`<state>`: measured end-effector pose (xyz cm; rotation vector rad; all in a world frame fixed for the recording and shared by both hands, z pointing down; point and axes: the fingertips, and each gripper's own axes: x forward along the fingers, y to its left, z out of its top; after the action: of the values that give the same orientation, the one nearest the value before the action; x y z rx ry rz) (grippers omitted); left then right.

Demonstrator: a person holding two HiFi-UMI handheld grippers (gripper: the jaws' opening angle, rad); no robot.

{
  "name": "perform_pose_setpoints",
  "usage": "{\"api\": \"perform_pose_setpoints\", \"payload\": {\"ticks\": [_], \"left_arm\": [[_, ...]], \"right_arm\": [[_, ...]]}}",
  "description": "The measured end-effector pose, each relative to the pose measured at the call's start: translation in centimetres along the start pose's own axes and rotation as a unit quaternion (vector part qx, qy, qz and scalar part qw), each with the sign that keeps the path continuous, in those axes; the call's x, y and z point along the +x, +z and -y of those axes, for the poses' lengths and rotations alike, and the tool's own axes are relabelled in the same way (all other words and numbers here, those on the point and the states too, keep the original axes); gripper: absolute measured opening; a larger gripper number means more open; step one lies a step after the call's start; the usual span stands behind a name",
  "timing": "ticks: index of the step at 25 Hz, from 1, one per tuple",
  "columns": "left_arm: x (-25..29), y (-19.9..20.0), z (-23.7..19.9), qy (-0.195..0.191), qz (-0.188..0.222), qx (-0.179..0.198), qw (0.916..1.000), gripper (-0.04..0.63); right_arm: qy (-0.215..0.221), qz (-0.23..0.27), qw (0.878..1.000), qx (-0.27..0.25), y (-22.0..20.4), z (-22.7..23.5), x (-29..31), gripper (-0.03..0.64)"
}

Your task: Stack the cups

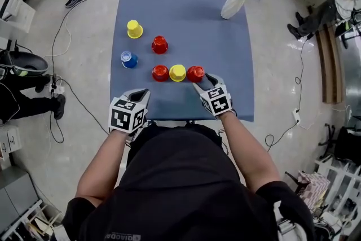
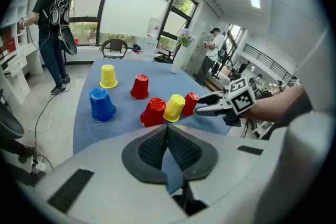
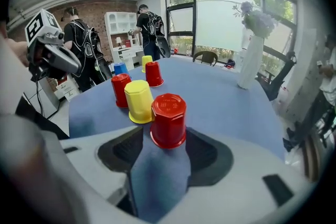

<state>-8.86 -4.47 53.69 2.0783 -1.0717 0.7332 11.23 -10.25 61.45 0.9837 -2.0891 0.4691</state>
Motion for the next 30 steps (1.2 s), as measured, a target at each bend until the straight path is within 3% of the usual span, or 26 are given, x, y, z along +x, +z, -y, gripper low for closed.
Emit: {"api": "perform_pose_setpoints", "payload": {"ticks": [14, 30], "left_arm": [[-0.1, 0.1, -0.8, 0.008, 0.007, -0.005, 0.9999, 0.005], [-1.6, 0.8, -3.0, 0.026, 0.028, -0.012, 0.9992, 0.005]], "right_arm": [[-0.010, 0.046, 0.997, 0.068, 1.5, 0.3, -3.9, 0.238], [0.005, 0.086, 0.996, 0.016, 8.8, -0.8, -5.4, 0.238]]}}
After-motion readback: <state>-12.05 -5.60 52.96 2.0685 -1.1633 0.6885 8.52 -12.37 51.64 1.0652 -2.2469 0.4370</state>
